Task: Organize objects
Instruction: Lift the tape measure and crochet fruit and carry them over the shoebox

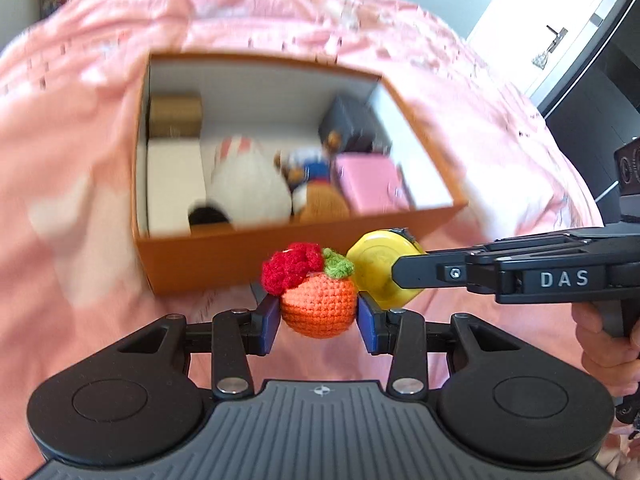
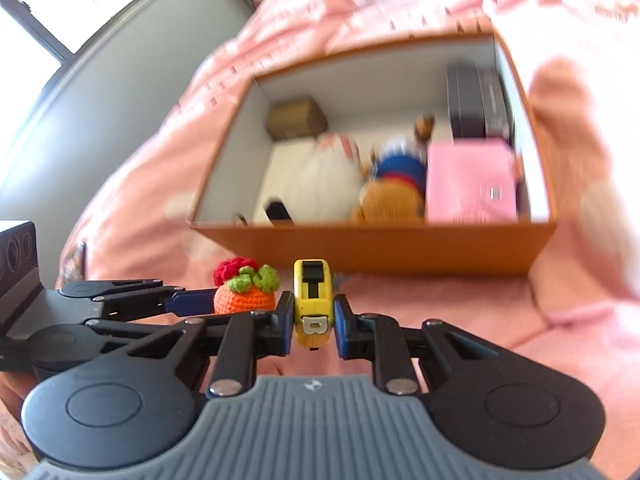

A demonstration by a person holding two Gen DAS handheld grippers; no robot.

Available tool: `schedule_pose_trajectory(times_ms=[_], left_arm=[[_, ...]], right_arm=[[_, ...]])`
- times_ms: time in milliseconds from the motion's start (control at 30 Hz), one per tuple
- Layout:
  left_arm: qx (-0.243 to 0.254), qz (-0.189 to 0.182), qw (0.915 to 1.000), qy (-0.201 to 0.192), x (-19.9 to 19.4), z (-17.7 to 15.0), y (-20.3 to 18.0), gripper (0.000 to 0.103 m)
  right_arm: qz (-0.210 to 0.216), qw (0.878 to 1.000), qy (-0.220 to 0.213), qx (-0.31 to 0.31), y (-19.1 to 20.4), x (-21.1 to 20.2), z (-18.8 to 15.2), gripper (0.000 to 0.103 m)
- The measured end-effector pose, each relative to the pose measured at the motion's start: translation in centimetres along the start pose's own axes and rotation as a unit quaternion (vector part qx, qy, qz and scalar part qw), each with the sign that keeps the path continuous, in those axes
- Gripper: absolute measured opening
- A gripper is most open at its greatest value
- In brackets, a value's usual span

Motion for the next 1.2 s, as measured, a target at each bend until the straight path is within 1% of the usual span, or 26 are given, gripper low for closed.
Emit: schedule_pose_trajectory(times_ms=[167, 267, 367, 433, 533, 600, 700, 800, 900, 967, 1067, 1200], left_arm=[[0.025, 0.023, 0.999, -0.03, -0.2, 3.0, -1.2, 0.046], [0.035, 0.036, 0.9974, -0.051, -0.7, 4.8, -1.2, 0.046], [0.038, 0.045, 0.9963, -0.062, -0.5, 6.4, -0.9, 0.046], [0.038, 0.047, 0.996, -0.066, -0.1, 7.4, -0.6, 0.046], [0.035, 0.041, 0.9959, -0.073, 0.4, 8.8, -0.2, 0.046], [0.033, 0.044, 0.9957, -0.075, 0.7, 9.8, 0.3, 0.046], [0.035, 0.049, 0.9952, -0.078, 1.5, 11.3, 1.2, 0.046], [0.035, 0.051, 0.9954, -0.074, 2.7, 12.8, 2.3, 0.046], [0.037, 0.048, 0.9966, -0.056, 4.6, 13.8, 3.4, 0.046], [0.038, 0.047, 0.9974, -0.04, 6.1, 14.2, 4.0, 0.046], [0.042, 0.046, 0.9978, -0.023, 8.2, 14.5, 4.7, 0.046], [0.062, 0.052, 0.9967, 0.001, 10.7, 14.7, 5.2, 0.046]], right_arm=[[-0.001, 0.999, -0.048, -0.02, 0.8, -1.8, 2.8, 0.021], [-0.008, 0.997, -0.074, -0.034, 0.8, -2.4, 4.5, 0.021], [-0.02, 0.994, -0.095, -0.048, 0.6, -2.6, 6.0, 0.021], [-0.022, 0.993, -0.101, -0.05, 0.6, -2.6, 7.1, 0.021], [-0.013, 0.994, -0.104, -0.044, 0.3, -2.3, 8.6, 0.021], [-0.011, 0.993, -0.107, -0.04, 0.0, -1.9, 9.7, 0.021], [-0.023, 0.993, -0.115, -0.029, -0.8, -0.8, 11.5, 0.021], [-0.036, 0.992, -0.117, -0.004, -2.4, 1.0, 13.4, 0.021], [-0.041, 0.991, -0.118, 0.037, -4.4, 3.1, 15.1, 0.021], [-0.046, 0.991, -0.115, 0.052, -5.3, 4.7, 16.0, 0.021], [-0.055, 0.991, -0.107, 0.062, -6.3, 7.3, 17.0, 0.021], [-0.067, 0.992, -0.087, 0.061, -7.1, 10.4, 17.7, 0.021]])
Point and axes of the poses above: each gripper's, at about its wrist camera, not at the fingertips, and x roughly the way its jaws point, y to its left, z to its top, the point moved 7 cm from there along x, roughly the way its jaws point, and after that the axes turned 4 degrees about -z, right-handed, at the moved point
